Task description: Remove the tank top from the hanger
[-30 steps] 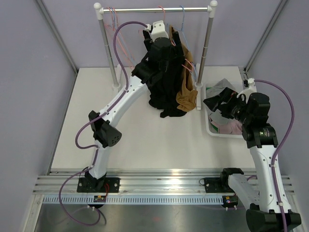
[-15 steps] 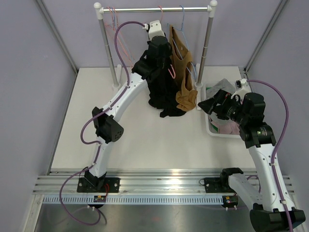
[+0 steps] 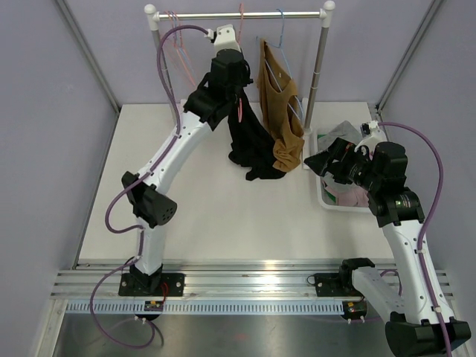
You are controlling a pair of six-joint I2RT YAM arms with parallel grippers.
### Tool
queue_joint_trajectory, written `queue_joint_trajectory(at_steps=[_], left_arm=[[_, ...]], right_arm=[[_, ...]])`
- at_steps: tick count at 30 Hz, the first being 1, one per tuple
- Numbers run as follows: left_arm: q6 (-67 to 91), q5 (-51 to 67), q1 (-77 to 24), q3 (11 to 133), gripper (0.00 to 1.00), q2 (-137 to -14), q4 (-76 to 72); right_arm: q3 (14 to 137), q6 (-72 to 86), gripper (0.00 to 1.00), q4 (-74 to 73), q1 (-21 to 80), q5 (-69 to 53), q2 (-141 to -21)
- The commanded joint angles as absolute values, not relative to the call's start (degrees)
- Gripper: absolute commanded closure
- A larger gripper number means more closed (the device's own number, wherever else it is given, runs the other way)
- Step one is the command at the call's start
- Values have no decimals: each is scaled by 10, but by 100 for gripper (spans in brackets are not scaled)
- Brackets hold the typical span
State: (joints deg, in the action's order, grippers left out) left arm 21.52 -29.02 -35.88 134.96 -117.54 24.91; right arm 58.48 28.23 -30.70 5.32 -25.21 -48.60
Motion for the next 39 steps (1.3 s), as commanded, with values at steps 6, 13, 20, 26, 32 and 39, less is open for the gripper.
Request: queue_joint_trajectory(at_steps=[6,13,20,26,32,39], left_arm=[[171,-196,-346,1357,100,-1044,259],[171,-137,-343,1326,100,-970,330],[185,-14,-344,1226,100,-846,355],[226,78,-345,1001,100,-665,278],[300,136,-349,731,100,-502,183],[409,173,-351,539,100,-335,119]], right_arm=[[617,259,1,-306,60,-265,-483],[632,255,1,-312,60,-267,-487],[630,259,1,-274,60,-342,-491],[563,385,0,-50,72,-482,-510],[580,333,1,-20,207,-361,-564],[588,260,7,29,371,-164,-634]])
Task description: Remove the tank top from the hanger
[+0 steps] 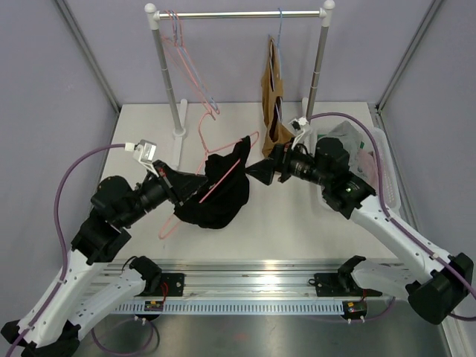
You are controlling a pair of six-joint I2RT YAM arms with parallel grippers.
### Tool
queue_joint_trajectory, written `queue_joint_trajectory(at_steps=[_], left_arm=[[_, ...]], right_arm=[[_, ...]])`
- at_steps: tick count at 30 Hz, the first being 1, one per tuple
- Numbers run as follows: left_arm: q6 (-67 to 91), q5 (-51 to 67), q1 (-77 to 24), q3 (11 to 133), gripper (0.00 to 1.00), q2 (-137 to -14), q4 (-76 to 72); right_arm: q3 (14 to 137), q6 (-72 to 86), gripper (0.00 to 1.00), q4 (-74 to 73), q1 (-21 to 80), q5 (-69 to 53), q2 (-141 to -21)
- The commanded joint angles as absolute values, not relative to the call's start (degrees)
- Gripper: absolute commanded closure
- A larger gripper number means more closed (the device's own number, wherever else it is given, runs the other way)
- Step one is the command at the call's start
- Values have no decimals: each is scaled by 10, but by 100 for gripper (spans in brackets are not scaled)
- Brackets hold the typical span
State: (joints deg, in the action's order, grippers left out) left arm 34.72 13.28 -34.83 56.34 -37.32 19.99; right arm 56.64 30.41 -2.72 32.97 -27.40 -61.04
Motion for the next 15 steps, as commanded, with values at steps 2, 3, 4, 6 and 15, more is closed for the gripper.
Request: queue_joint_trajectory(at_steps=[2,3,4,6,15], left_arm=[[418,170,-351,515,100,-314,134],[424,172,-351,510,100,-302,138],[428,173,-351,506,100,-286,144],[433,178,-351,494,100,-268,154],[420,172,-351,487,100,-243,210]], right_arm=[[596,239,12,37,397,-109,-664],[599,233,17,41,408,-90,-674],[604,216,20,45,429,-77,-685],[615,200,27,43,446,-20,-713],[632,164,74,64,473,50,-749]])
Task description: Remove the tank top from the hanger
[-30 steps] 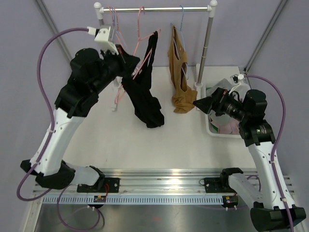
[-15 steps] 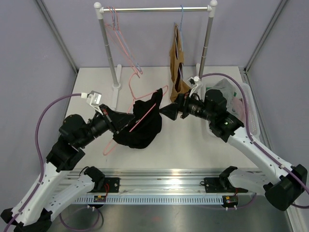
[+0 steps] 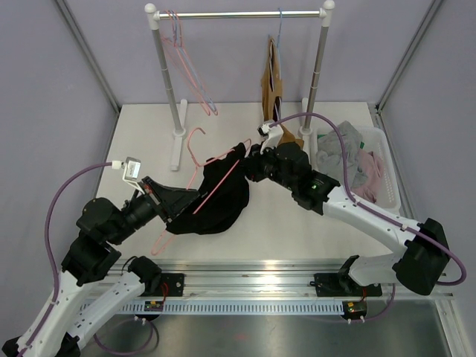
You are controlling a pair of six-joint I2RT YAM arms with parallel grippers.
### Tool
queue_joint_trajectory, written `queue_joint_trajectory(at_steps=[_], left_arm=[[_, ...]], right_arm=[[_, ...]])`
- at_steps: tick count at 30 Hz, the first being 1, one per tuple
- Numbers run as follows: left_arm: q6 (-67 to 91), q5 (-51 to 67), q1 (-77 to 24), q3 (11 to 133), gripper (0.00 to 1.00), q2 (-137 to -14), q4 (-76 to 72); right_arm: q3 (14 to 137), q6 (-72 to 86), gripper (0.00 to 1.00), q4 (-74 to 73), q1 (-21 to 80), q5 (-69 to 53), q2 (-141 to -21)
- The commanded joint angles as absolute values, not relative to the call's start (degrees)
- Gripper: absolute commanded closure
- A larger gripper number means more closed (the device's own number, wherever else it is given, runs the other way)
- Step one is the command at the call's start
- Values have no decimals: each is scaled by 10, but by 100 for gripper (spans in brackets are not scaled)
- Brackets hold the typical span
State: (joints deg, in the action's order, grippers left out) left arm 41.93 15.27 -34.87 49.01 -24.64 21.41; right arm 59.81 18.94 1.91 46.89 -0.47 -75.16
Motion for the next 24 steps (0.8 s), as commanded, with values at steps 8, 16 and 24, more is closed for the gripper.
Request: queue_joint_trajectory(at_steps=[8,16,24], left_arm=[[354,139,-351,524,100,-251,301],[322,230,-351,527,100,-256,291],[357,342,-351,490,100,-258,94]], right_arm=[[642,112,100,4,471,218,-743],[676,123,100,-86,379,180,-769],[640,162,100,-134,316,-53,-719]])
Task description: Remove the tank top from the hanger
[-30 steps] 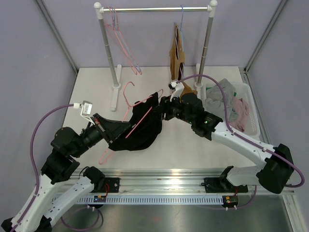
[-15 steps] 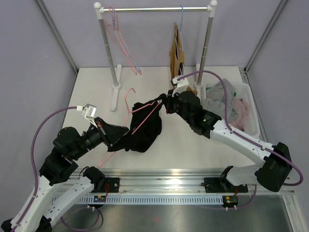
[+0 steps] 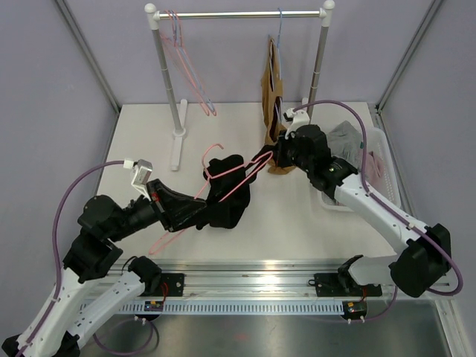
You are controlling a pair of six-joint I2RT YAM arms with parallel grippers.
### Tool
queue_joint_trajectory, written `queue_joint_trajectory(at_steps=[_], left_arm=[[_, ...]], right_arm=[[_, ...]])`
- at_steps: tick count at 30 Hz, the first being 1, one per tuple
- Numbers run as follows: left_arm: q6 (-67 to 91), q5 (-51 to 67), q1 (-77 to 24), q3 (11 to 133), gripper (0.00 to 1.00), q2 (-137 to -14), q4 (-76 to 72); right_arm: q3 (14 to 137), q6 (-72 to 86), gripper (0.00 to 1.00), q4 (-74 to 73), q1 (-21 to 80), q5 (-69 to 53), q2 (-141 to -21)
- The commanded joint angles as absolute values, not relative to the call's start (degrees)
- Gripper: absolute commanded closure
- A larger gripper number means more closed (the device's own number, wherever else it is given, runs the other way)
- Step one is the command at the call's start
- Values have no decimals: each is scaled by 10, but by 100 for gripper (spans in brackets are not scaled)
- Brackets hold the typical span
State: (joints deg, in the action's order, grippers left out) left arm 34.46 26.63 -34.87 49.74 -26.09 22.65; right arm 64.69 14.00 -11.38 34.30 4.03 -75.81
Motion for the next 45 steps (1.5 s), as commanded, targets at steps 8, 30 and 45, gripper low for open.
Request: queue_joint_trajectory(at_steps=[8,30,45], left_arm=[[379,273,-352,418,100,-295,-215],[153,-123,-439,501,100,-580,-582],[242,-318,-446,617,100,-560,-65]], right_arm=[[557,229,100,-74,300,-280,-610],[535,177,100,-326,301,-289,-446],[584,237,6,-242,467,-39,-661]])
